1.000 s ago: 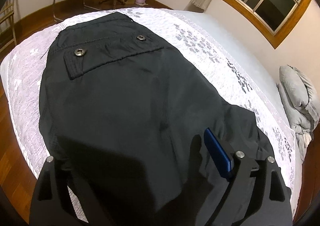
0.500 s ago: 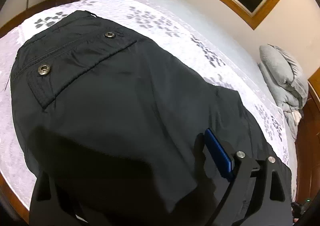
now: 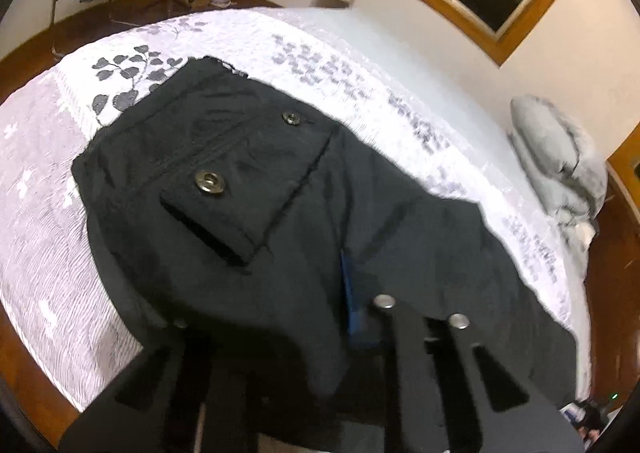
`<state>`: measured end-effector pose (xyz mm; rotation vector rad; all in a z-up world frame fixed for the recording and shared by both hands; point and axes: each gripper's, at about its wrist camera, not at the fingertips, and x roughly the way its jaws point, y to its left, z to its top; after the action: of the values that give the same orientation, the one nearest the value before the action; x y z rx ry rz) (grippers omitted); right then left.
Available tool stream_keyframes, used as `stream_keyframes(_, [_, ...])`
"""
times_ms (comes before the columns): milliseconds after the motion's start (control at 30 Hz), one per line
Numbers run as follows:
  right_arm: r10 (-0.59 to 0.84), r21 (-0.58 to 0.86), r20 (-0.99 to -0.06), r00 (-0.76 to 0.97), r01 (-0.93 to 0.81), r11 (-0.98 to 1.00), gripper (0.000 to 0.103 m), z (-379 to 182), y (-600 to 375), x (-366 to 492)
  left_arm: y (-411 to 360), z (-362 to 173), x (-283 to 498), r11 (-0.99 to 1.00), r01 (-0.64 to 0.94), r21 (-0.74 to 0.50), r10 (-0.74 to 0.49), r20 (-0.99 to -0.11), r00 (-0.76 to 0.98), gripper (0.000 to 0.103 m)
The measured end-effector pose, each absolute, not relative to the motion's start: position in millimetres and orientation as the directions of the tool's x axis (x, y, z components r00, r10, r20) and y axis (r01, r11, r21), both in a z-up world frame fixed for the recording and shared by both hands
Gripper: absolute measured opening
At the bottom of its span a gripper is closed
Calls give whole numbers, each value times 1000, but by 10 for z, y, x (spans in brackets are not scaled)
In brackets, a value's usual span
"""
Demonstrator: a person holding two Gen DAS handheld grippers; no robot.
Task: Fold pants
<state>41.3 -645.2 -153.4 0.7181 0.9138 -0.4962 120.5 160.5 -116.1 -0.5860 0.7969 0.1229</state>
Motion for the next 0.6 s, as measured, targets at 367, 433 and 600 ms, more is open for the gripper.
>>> stream_keyframes(367, [18,344,-786,618,413,843,58,-1081,-5644,560,1704,-1331,950,864,-330,-380,-87,-758,646,18])
stream_keyframes(433, [121,392,-784,609,335,857,58,-1131,-5398,646,1680,-1341,1079,891,-314,-327,-59,-770,635,20])
stream_keyframes(600, [346,519,-770,536,211,828,59,-1438,-4841,781,1691,-1270,1023,887,-336,-317,-44,-782,622,53])
